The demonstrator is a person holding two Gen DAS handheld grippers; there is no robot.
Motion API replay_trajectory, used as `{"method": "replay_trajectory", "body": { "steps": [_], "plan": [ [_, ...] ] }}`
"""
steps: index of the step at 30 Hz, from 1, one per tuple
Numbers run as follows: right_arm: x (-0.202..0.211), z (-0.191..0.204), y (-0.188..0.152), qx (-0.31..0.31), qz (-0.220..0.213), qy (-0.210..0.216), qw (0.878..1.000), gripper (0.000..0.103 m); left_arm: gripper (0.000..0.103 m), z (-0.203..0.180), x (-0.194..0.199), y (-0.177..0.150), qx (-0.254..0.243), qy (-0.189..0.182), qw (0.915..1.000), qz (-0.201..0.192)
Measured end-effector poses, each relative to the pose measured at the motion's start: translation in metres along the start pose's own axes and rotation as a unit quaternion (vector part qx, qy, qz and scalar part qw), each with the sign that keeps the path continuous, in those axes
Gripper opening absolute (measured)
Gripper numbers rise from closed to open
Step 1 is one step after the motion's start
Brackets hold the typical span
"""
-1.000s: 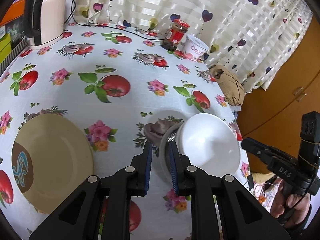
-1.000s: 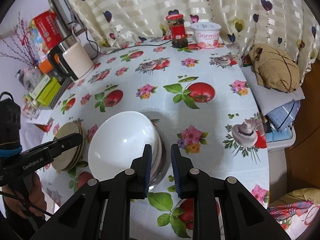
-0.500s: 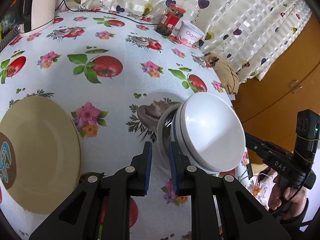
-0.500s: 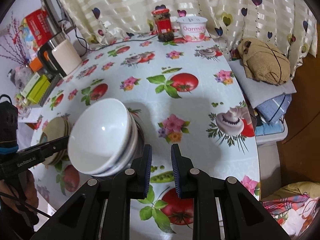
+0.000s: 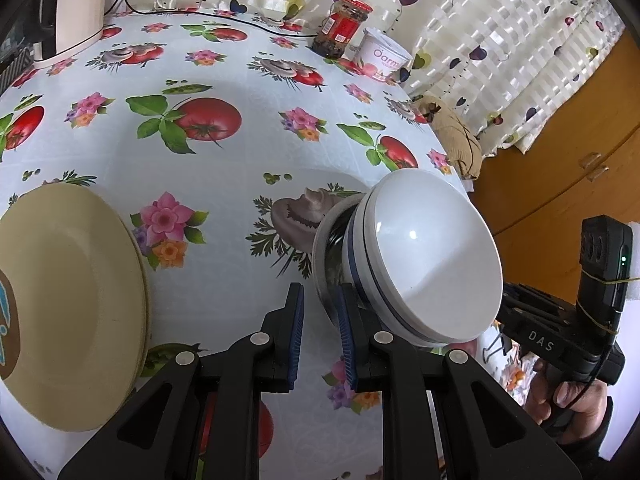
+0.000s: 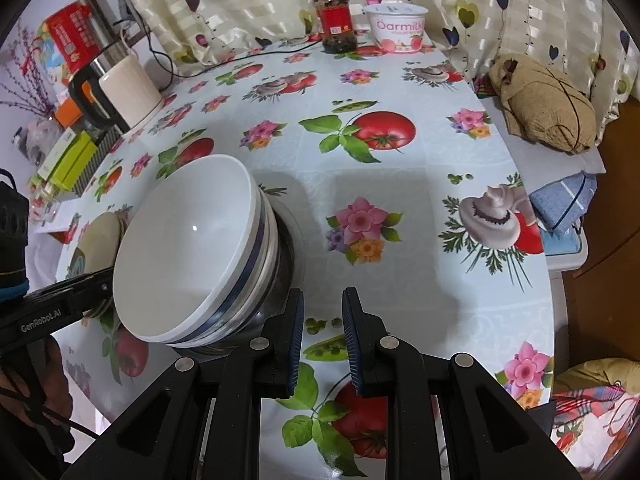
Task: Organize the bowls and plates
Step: 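Carry the bowl stack with the left gripper toward the beige plates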
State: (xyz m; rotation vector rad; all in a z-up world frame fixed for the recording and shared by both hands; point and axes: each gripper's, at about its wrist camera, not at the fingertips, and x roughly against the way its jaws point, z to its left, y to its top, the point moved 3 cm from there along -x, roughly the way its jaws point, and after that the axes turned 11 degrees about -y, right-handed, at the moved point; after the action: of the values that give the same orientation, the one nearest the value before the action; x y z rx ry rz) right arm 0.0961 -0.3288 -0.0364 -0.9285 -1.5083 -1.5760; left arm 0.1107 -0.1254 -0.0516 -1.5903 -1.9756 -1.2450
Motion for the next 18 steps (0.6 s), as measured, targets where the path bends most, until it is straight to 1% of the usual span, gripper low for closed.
{"method": "replay_trajectory", "body": {
  "steps": [6,18],
  "plan": [
    [-0.0017,0.0056,0.0011,0.004,-0.001,0.01,1.0,0.02,0.018,0.0016,-0.0023,-0.001,0.002,0.0,1.0,0.003],
    [-0.0033,0.01,0.0016,0.006,0.001,0.016,1.0,0.02,0.018,0.0075,-0.0032,-0.0008,0.013,-0.007,0.9999,0.0]
  ]
}}
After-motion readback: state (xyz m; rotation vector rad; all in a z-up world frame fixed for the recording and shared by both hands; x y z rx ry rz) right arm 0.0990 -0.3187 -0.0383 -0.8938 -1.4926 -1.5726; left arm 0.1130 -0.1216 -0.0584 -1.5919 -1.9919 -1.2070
